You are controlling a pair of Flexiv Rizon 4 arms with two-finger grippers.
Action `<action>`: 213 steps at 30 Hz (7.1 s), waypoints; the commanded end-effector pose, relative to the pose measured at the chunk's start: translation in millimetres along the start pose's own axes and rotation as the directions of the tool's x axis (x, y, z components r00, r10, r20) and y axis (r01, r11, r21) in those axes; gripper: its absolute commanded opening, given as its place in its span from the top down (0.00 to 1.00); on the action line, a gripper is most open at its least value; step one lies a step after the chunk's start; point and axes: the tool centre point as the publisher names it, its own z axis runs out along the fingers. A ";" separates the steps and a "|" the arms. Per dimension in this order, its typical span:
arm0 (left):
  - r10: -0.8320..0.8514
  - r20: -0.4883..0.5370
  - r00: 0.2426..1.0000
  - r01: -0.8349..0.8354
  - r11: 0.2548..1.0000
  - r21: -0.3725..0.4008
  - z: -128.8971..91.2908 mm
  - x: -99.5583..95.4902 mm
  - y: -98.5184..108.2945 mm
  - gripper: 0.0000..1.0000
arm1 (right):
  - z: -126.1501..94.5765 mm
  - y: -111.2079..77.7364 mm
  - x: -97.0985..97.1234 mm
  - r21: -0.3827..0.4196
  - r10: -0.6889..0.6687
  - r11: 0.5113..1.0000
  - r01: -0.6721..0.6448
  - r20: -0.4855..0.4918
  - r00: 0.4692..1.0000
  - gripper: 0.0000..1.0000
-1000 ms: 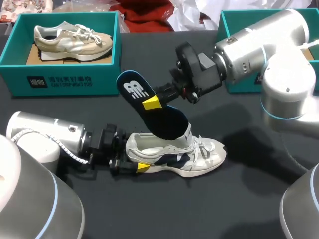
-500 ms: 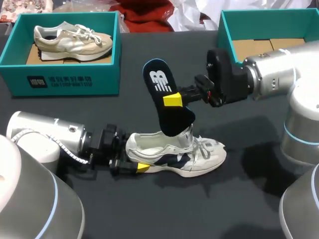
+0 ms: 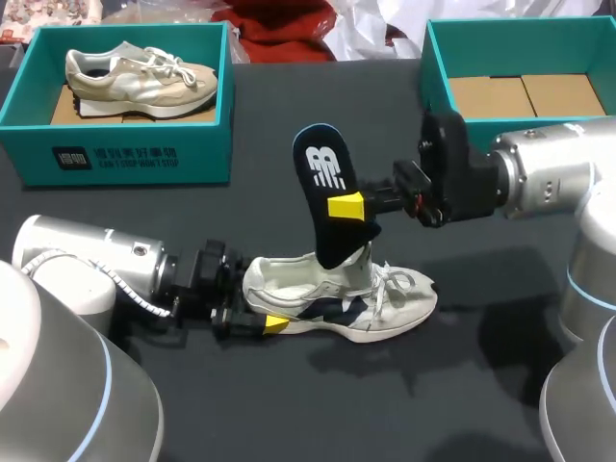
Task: Take the shoe out of the shoebox, open the shoe tongue, remove and reinsert the insole, then place the shoe into the shoebox
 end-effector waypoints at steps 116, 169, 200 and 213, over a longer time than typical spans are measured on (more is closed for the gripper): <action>0.039 -0.018 0.999 -0.043 0.946 -0.323 -40.9 -3.5 4.6 0.00 | -52.3 6.4 105.7 -0.254 0.077 0.966 -0.046 0.113 0.991 1.00; 0.205 0.026 0.978 -0.071 0.452 -0.889 -80.2 -1.0 -39.3 0.00 | -52.3 6.4 105.7 -0.254 0.077 0.966 -0.046 0.113 0.991 1.00; 0.107 -0.051 0.993 -0.087 0.372 -0.924 -69.3 -2.5 -79.5 0.00 | -52.3 6.4 105.7 -0.254 0.077 0.966 -0.046 0.113 0.991 1.00; 0.085 -0.040 0.996 -0.067 0.348 -0.935 -42.6 -15.8 -101.2 0.00 | -52.3 6.4 105.7 -0.254 0.077 0.966 -0.046 0.113 0.991 1.00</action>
